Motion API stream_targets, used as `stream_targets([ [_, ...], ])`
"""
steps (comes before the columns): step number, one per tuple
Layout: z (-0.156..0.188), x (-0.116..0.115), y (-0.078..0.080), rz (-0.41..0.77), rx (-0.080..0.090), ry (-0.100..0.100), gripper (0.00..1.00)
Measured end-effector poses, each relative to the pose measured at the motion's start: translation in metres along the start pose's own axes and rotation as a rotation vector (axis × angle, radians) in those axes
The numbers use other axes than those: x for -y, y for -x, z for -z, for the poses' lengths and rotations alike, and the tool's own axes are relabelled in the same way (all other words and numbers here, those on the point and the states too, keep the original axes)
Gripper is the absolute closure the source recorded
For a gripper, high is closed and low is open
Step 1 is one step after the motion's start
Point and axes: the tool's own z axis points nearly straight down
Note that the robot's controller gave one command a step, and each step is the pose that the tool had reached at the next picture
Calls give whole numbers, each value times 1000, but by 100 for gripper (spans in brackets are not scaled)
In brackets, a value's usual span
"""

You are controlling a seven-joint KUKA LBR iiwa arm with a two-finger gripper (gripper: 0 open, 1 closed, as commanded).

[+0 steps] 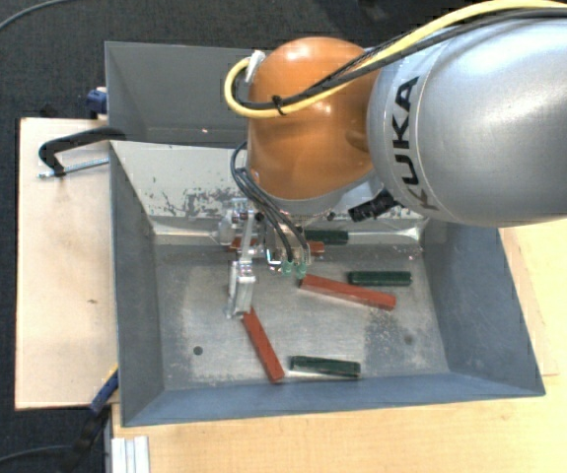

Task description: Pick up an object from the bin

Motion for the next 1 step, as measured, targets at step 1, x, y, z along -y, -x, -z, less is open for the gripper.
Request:
stream_targets([
  [1,-44,27,-19,-62,1,-1,0],
])
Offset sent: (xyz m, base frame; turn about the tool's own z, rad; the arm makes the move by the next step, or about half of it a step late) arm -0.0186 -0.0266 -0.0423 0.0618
